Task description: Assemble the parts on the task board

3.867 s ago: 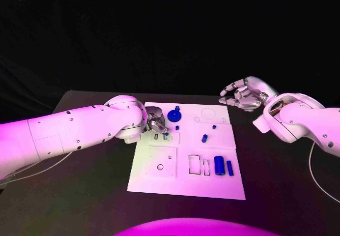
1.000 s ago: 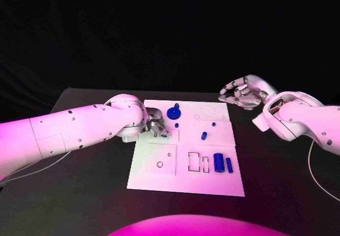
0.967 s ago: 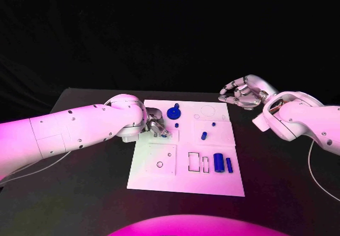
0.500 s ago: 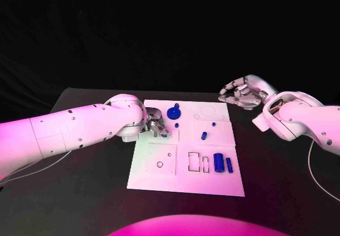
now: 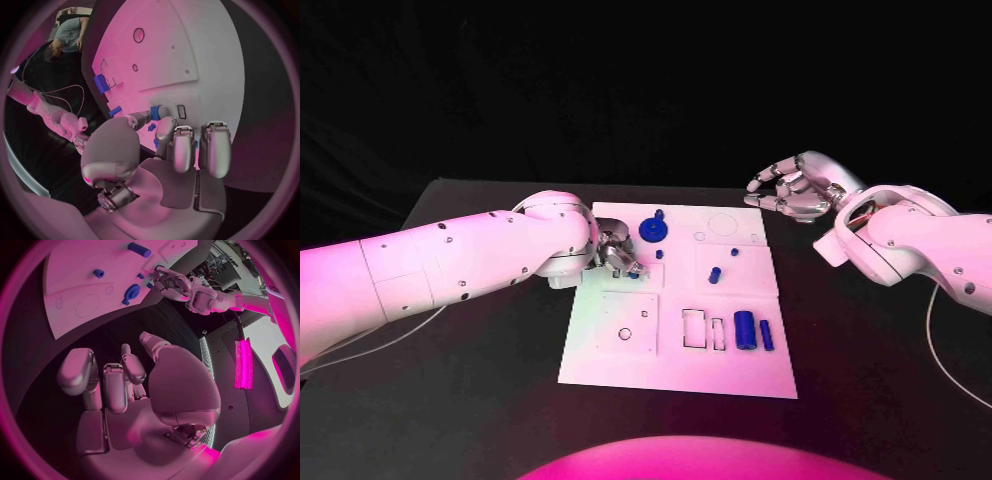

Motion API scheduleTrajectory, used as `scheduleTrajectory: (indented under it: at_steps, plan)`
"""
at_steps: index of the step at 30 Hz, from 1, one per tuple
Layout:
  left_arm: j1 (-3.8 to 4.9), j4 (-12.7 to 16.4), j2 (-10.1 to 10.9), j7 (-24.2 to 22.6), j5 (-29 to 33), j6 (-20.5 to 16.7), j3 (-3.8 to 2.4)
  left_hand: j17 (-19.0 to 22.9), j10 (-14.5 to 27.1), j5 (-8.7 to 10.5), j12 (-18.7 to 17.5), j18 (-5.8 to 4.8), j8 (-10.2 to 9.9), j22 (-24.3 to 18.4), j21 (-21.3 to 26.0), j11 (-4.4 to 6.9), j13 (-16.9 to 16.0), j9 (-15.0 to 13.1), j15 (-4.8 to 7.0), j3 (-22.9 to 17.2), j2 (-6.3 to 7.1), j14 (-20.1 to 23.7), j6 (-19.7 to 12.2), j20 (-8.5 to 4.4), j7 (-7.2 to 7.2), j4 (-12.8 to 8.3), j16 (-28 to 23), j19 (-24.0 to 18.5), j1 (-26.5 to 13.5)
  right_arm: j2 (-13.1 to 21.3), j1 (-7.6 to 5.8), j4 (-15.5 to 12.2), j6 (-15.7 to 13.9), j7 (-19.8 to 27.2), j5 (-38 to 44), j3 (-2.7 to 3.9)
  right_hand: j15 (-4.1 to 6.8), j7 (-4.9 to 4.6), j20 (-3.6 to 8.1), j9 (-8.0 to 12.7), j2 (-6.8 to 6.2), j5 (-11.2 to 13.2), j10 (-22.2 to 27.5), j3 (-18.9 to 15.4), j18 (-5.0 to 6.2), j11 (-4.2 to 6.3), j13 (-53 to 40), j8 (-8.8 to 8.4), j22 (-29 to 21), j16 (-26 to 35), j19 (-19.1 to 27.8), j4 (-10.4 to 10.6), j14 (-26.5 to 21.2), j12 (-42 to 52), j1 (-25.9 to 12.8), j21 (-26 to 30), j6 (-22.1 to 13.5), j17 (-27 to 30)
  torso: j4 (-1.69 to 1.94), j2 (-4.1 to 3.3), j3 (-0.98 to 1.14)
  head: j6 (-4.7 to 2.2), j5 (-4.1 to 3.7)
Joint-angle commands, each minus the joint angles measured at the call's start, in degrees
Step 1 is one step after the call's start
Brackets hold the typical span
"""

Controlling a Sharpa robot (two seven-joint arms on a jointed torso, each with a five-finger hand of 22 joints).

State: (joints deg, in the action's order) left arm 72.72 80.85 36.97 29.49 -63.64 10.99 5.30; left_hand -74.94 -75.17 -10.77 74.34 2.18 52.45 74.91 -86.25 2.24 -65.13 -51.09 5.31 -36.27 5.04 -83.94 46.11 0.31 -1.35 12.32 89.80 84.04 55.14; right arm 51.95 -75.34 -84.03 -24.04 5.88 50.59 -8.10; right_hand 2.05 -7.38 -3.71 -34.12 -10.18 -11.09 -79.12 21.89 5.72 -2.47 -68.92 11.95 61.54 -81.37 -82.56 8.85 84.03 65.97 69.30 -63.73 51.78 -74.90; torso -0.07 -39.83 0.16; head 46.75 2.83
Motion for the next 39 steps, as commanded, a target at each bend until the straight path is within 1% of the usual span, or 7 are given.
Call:
scheduleTrajectory:
  at_steps: [1, 7, 10, 14, 23, 25, 39]
  plan:
    - [-0.24, -0.17, -0.22, 0.00, 0.48, -0.19, 0.14, -15.06, -0.23, 0.15, 0.24, -0.69, -0.23, 8.34, 0.01, 0.03, 0.01, 0.07, 0.29, 0.19, -0.70, -6.06, -0.09, -0.49, -0.23, 0.04, 0.20, 3.34, 0.06, -0.04, 0.03, -0.02, 0.78, 0.23, 0.16, 0.00, -0.22, -0.08, 0.03, -0.03, 0.27, -0.36, 0.47, 0.14, -0.02, 0.06, 0.03, 0.20, 0.05, 0.23, 0.38, 0.28, 2.43, -0.19, -0.50, -0.01, -0.44, -4.32, 0.02, 0.03, 0.04, 0.03, 0.00]
    - [-0.23, -0.32, -0.29, 0.02, 0.55, -0.03, 0.14, -15.06, -0.25, 0.16, 0.26, -0.70, -0.22, 8.35, 0.01, 0.04, -0.02, 0.07, 0.30, 0.19, -0.87, -6.06, -0.09, -0.49, -0.21, 0.02, 0.20, 3.34, 0.23, -0.04, 0.04, -0.02, 0.84, 0.20, 0.16, 0.00, -0.22, -0.08, 0.03, -0.03, 0.27, -0.36, 0.47, 0.14, -0.02, 0.06, 0.03, 0.20, 0.05, 0.23, 0.38, 0.28, 2.43, -0.19, -0.50, -0.01, -0.44, -4.32, -0.05, 0.00, 0.05, -0.02, -0.01]
    - [-0.23, -0.36, -0.31, 0.03, 0.60, -0.07, 0.14, -15.06, -0.25, 0.06, 0.24, -0.71, -0.24, 8.40, -0.01, 0.07, 0.00, 0.08, 0.33, -0.16, -2.04, -6.06, -0.13, -0.51, -0.18, 0.08, 0.20, 3.36, 0.94, -0.02, 0.04, -0.03, 0.86, 0.18, 0.16, 0.00, -0.22, -0.08, 0.03, -0.03, 0.27, -0.36, 0.47, 0.14, -0.02, 0.06, 0.03, 0.20, 0.05, 0.23, 0.38, 0.28, 2.43, -0.19, -0.50, -0.01, -0.44, -4.32, -0.04, -0.01, 0.07, 0.01, -0.06]
    - [-0.23, -0.39, -0.35, 0.03, 0.70, -0.15, 0.14, -15.06, -0.24, -0.02, 0.23, -0.71, -0.29, 8.41, 0.00, 0.09, 0.01, 0.07, 0.35, -0.86, -3.03, -6.06, -0.30, -0.53, -0.16, -0.12, 0.20, 3.37, 1.83, -0.02, 0.04, -0.02, 0.89, 0.16, 0.16, 0.00, -0.22, -0.08, 0.03, -0.03, 0.27, -0.36, 0.47, 0.14, -0.02, 0.06, 0.03, 0.20, 0.05, 0.23, 0.38, 0.28, 2.43, -0.19, -0.50, -0.01, -0.44, -4.32, -0.03, 0.00, 0.05, 0.01, -0.10]
    - [-0.23, -0.40, -0.35, 0.03, 0.98, -0.31, 0.14, -15.06, -0.21, 0.10, 0.20, -0.70, -0.20, 8.42, 0.03, 0.09, 0.04, -0.03, 0.35, -3.36, -4.58, -6.06, -0.54, -0.53, -0.19, -1.00, 0.20, 3.37, 3.46, 0.00, 0.04, 0.00, 0.93, 0.12, 0.16, -0.01, -0.21, -0.06, 0.01, -0.04, 0.31, -0.39, 0.49, 0.11, -0.02, 0.07, 0.10, 0.24, 0.17, 0.17, 0.42, 0.38, 2.45, -0.27, -0.55, -0.11, -0.41, -4.40, 0.01, 0.02, 0.05, 0.07, -0.17]
    - [-0.23, -0.40, -0.34, 0.03, 1.01, -0.32, 0.13, -15.06, -0.20, 0.21, 0.20, -0.71, -0.18, 8.46, 0.01, 0.07, 0.04, -0.05, 0.34, -3.95, -4.77, -6.06, -0.58, -0.52, -0.21, -1.16, 0.20, 3.38, 3.64, 0.00, 0.04, 0.00, 0.95, 0.11, 0.16, -0.01, -0.21, -0.06, 0.01, -0.04, 0.31, -0.39, 0.49, 0.11, -0.02, 0.07, 0.10, 0.24, 0.17, 0.17, 0.42, 0.38, 2.45, -0.27, -0.55, -0.11, -0.41, -4.40, 0.00, 0.02, 0.02, 0.07, -0.17]
    - [-0.22, -0.47, -0.38, 0.06, 1.18, -0.26, 0.13, -15.06, -0.13, 0.34, 0.13, -0.71, -0.13, 8.45, 0.03, 0.05, 0.14, -0.10, 0.31, -5.14, -4.95, -6.06, -0.66, -0.50, -0.25, -1.61, 0.20, 3.38, 3.92, 0.03, 0.05, -0.01, 1.00, 0.05, 0.18, -0.01, -0.21, -0.04, 0.00, -0.04, 0.32, -0.41, 0.49, 0.09, 0.00, 0.09, 0.11, 0.27, 0.17, 0.19, 0.47, 0.40, 2.44, -0.29, -0.54, -0.09, -0.39, -4.37, 0.03, 0.02, 0.02, 0.18, -0.16]
